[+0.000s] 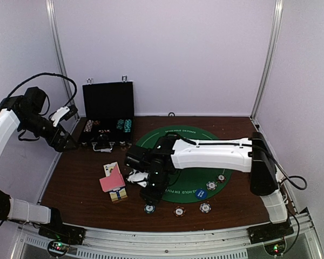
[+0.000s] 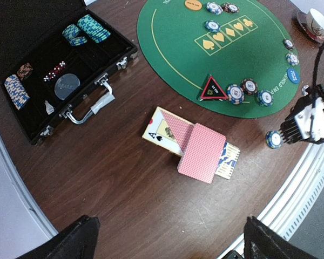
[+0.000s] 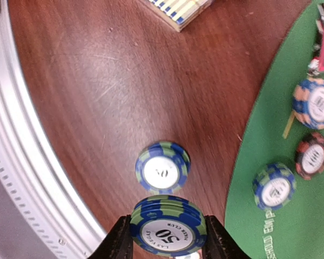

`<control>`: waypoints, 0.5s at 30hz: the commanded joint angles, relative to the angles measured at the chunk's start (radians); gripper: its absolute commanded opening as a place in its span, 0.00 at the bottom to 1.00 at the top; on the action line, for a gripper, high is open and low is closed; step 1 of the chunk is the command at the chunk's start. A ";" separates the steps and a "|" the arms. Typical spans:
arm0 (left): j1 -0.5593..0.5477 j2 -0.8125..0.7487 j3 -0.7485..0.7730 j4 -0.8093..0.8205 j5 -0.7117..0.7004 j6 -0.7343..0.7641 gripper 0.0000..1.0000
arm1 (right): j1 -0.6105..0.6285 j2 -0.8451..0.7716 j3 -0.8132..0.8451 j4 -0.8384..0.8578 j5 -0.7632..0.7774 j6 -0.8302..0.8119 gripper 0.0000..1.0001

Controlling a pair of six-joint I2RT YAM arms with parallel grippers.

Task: Distribute texas hold em gaming equipment
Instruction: Place the poker chips pile in the small blind area.

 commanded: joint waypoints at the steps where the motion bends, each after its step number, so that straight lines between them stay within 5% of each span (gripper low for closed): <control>1: 0.006 -0.002 -0.019 0.045 -0.030 0.017 0.98 | -0.042 -0.137 -0.090 0.000 0.024 0.041 0.18; 15: 0.006 0.010 -0.062 0.064 -0.054 0.037 0.97 | -0.289 -0.327 -0.547 0.179 0.076 0.134 0.10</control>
